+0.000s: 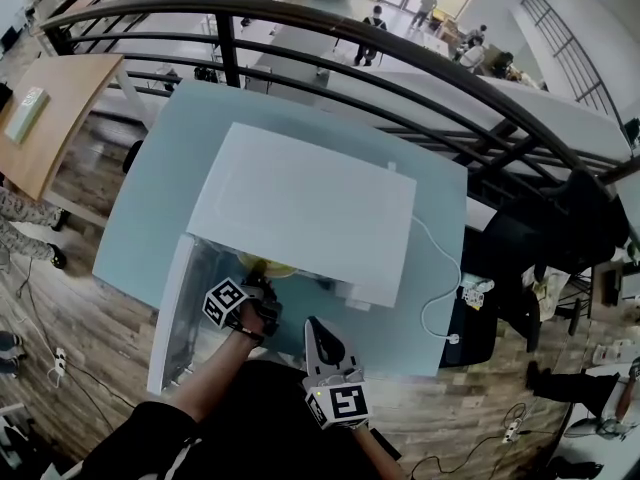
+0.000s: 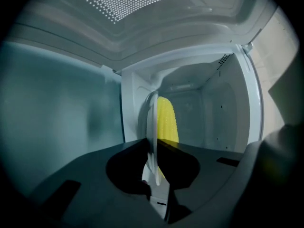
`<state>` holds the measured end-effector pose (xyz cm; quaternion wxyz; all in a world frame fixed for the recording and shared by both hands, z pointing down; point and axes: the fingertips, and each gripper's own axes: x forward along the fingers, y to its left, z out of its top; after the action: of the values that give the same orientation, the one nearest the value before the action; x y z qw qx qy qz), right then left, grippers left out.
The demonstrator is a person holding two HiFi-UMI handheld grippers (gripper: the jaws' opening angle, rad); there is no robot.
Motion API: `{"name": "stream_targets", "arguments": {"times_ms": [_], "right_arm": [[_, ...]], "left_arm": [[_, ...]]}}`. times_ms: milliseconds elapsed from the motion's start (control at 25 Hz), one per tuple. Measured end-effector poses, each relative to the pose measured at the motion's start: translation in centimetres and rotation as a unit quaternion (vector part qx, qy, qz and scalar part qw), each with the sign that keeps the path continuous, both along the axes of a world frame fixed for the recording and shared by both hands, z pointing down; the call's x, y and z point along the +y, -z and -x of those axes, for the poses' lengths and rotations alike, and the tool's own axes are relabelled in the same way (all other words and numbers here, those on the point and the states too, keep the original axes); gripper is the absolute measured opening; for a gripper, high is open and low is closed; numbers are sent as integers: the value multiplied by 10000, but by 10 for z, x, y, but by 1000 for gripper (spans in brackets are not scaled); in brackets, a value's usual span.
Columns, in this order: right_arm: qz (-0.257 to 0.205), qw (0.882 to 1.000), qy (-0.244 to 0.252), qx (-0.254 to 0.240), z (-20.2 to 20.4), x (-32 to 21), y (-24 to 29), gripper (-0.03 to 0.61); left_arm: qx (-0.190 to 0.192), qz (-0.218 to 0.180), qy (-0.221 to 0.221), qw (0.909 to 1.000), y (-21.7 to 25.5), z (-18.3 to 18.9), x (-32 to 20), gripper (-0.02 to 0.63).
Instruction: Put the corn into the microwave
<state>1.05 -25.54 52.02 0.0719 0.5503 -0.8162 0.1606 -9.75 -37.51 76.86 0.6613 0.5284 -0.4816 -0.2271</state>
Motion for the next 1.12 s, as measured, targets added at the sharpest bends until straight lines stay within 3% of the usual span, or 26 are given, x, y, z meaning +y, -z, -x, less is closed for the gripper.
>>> {"name": "stream_targets", "arguments": {"times_ms": [640,880,1120], "right_arm": [[117,9999,-73,-35,-5,0,-4,8],[176,9998,-79,-75,-3,-3,-7,8],[199,9997,-79,-80,0,-4,-9,8]], "left_arm": [[-879,116,-484,9949,-3,-4,-5,40],[-1080,-74,-686,9918,4,-8,-13,125],[-1184,-16,-753,9901,3,-8,-13,126]]}}
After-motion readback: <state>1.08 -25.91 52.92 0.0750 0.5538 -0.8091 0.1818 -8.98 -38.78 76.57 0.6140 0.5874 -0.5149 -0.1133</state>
